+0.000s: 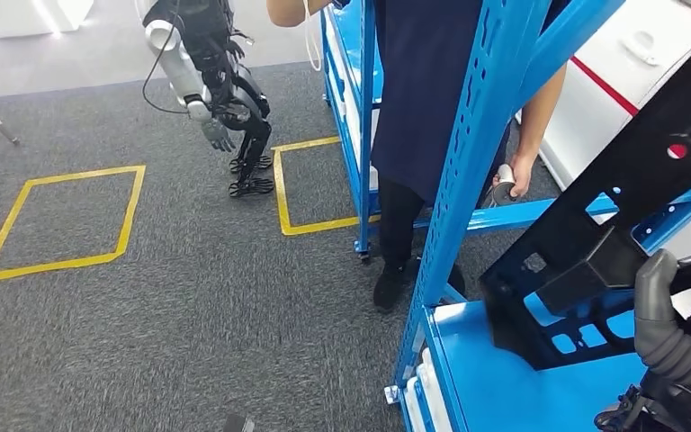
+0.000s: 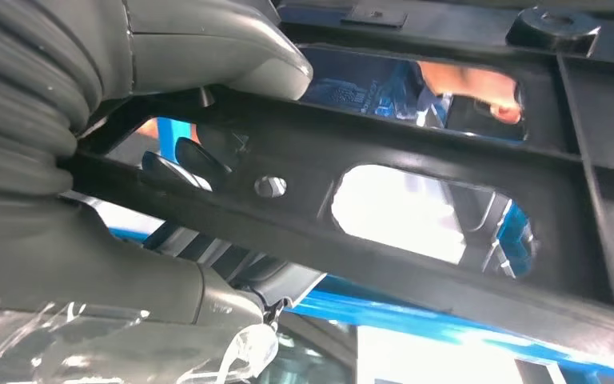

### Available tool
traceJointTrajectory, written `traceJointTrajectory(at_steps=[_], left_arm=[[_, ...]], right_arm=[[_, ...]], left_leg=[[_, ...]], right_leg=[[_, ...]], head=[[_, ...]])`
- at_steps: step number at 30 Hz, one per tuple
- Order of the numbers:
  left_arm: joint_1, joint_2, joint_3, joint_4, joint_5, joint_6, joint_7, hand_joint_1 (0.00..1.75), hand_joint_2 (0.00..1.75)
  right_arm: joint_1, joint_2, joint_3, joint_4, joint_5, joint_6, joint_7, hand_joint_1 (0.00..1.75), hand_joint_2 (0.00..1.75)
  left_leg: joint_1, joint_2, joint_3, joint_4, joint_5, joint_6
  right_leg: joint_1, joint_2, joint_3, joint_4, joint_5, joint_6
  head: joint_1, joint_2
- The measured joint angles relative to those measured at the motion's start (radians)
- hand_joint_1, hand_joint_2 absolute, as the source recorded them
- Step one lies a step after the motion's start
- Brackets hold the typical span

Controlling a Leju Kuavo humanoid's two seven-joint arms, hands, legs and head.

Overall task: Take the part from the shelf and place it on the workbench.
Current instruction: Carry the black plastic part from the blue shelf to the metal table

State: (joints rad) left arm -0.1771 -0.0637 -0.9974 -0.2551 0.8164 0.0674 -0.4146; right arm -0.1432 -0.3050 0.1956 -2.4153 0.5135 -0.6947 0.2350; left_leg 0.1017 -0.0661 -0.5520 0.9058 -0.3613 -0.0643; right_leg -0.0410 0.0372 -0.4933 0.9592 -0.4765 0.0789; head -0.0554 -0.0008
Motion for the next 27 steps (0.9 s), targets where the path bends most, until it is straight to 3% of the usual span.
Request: traceJointTrajectory(at_steps=[1,3,5,6,7,8,9,11,13,15,17,20,21,22,23,24,26,27], left_arm=[[0.002,-0.001,0.0,0.0,0.001,-0.001,0.002,0.0,1.75],[0.004,-0.001,0.001,0.0,0.004,-0.002,0.006,0.0,1.75],[0.004,-0.001,0.002,0.0,0.009,-0.003,0.008,0.0,1.75],[0.004,-0.001,0.003,0.0,0.011,-0.004,0.008,0.0,1.75],[0.004,-0.001,0.004,0.0,0.012,-0.004,0.01,0.0,1.75],[0.004,0.0,0.006,0.0,0.013,-0.005,0.011,0.0,1.75],[0.004,0.0,0.008,0.0,0.014,-0.006,0.012,0.0,1.75],[0.002,0.0,0.011,0.0,0.016,-0.008,0.012,0.0,1.75],[0.0,0.0,0.014,0.0,0.017,-0.01,0.012,0.0,1.75],[0.0,0.0,0.018,0.0,0.018,-0.013,0.013,0.0,1.75],[0.0,0.001,0.02,0.0,0.018,-0.014,0.014,0.0,1.75],[0.001,0.002,0.021,0.0,0.018,-0.015,0.014,0.0,1.75],[0.002,0.002,0.021,0.0,0.018,-0.016,0.014,0.0,1.75],[0.002,0.002,0.021,0.0,0.018,-0.017,0.014,0.0,1.75],[0.004,0.002,0.022,0.0,0.018,-0.018,0.014,0.0,1.75],[0.005,0.002,0.022,0.0,0.018,-0.019,0.014,0.0,1.75],[0.006,0.002,0.022,0.0,0.018,-0.02,0.014,0.0,1.75],[0.006,0.002,0.023,0.0,0.018,-0.021,0.014,0.0,1.75]], right_arm=[[-0.002,-0.002,0.0,0.0,0.001,0.0,0.0,1.75,1.75],[-0.003,-0.003,0.001,0.0,0.002,0.0,-0.001,1.75,1.75],[0.001,-0.003,0.001,0.001,0.003,0.0,-0.001,1.75,1.75],[0.002,-0.003,0.001,0.001,0.004,0.0,-0.001,1.75,1.75],[0.003,-0.003,0.001,0.001,0.005,0.0,-0.001,1.75,1.75],[0.004,-0.003,0.002,0.002,0.005,0.0,0.0,1.75,1.75],[0.004,-0.003,0.002,0.002,0.005,0.0,0.0,1.75,1.75],[0.004,-0.003,0.002,0.002,0.005,0.0,0.001,1.75,1.75],[0.005,-0.003,0.002,0.002,0.005,0.0,0.001,1.75,1.75],[0.006,-0.003,0.002,0.002,0.004,0.0,0.002,1.75,1.75],[0.009,-0.004,0.002,0.003,0.003,0.0,0.002,1.75,1.75],[0.01,-0.005,0.001,0.003,0.001,0.0,0.002,1.75,1.75],[0.01,-0.005,0.001,0.004,-0.001,0.0,0.002,1.75,1.75],[0.01,-0.005,0.001,0.004,-0.003,0.0,0.002,1.75,1.75],[0.01,-0.005,0.001,0.005,-0.007,0.0,0.002,1.75,1.75],[0.01,-0.005,0.001,0.005,-0.01,0.0,0.002,1.75,1.75],[0.007,-0.005,0.001,0.005,-0.014,0.0,0.001,1.75,1.75],[0.005,-0.005,0.001,0.005,-0.016,0.0,0.0,1.75,1.75]], left_leg=[[0.002,0.006,-0.008,0.007,-0.006,-0.003],[-0.004,0.032,-0.043,0.083,-0.066,0.006],[-0.02,0.051,-0.097,0.237,-0.158,0.022],[-0.027,0.052,-0.114,0.301,-0.187,0.026],[-0.032,0.053,-0.117,0.335,-0.197,0.03],[-0.036,0.053,-0.099,0.326,-0.186,0.034],[-0.037,0.054,-0.063,0.279,-0.164,0.037],[-0.042,0.059,0.034,0.131,-0.126,0.044],[-0.053,0.06,0.082,0.045,-0.113,0.053],[-0.066,0.059,0.074,0.036,-0.104,0.067],[-0.07,0.059,0.06,0.029,-0.086,0.087],[-0.074,0.061,0.031,0.024,-0.06,0.109],[-0.076,0.061,0.021,0.024,-0.053,0.111],[-0.076,0.061,0.011,0.025,-0.047,0.109],[-0.076,0.061,0.002,0.025,-0.04,0.106],[-0.074,0.061,-0.006,0.026,-0.034,0.102],[-0.071,0.06,-0.019,0.033,-0.025,0.09],[-0.071,0.06,-0.024,0.038,-0.022,0.083]], right_leg=[[0.002,-0.005,-0.003,-0.006,0.003,-0.015],[0.001,-0.018,-0.014,-0.011,0.018,-0.038],[0.006,-0.03,-0.029,-0.012,0.029,-0.048],[0.009,-0.035,-0.036,-0.011,0.035,-0.051],[0.011,-0.037,-0.044,-0.011,0.041,-0.051],[0.013,-0.039,-0.05,-0.01,0.046,-0.05],[0.014,-0.041,-0.056,-0.01,0.051,-0.047],[0.014,-0.043,-0.067,-0.006,0.059,-0.037],[0.013,-0.045,-0.074,-0.003,0.069,-0.022],[0.005,-0.046,-0.08,-0.006,0.081,-0.004],[-0.004,-0.045,-0.097,0.019,0.055,0.007],[-0.003,-0.042,-0.154,0.184,-0.077,0.01],[-0.002,-0.04,-0.17,0.247,-0.108,0.012],[-0.001,-0.039,-0.174,0.286,-0.114,0.014],[-0.002,-0.039,-0.163,0.292,-0.099,0.016],[-0.004,-0.039,-0.133,0.262,-0.07,0.019],[-0.008,-0.037,-0.036,0.128,-0.025,0.027],[-0.008,-0.034,0.005,0.064,-0.022,0.026]], head=[[0.0,0.0],[-0.002,0.0],[-0.003,0.0],[-0.003,0.0],[-0.003,0.0],[-0.002,0.0],[-0.003,0.0],[-0.003,0.0],[-0.002,0.0],[0.0,0.0],[0.0,0.0],[0.001,0.0],[0.001,0.0],[0.001,0.0],[0.001,0.0],[0.001,0.0],[0.001,0.0],[0.001,0.0]])
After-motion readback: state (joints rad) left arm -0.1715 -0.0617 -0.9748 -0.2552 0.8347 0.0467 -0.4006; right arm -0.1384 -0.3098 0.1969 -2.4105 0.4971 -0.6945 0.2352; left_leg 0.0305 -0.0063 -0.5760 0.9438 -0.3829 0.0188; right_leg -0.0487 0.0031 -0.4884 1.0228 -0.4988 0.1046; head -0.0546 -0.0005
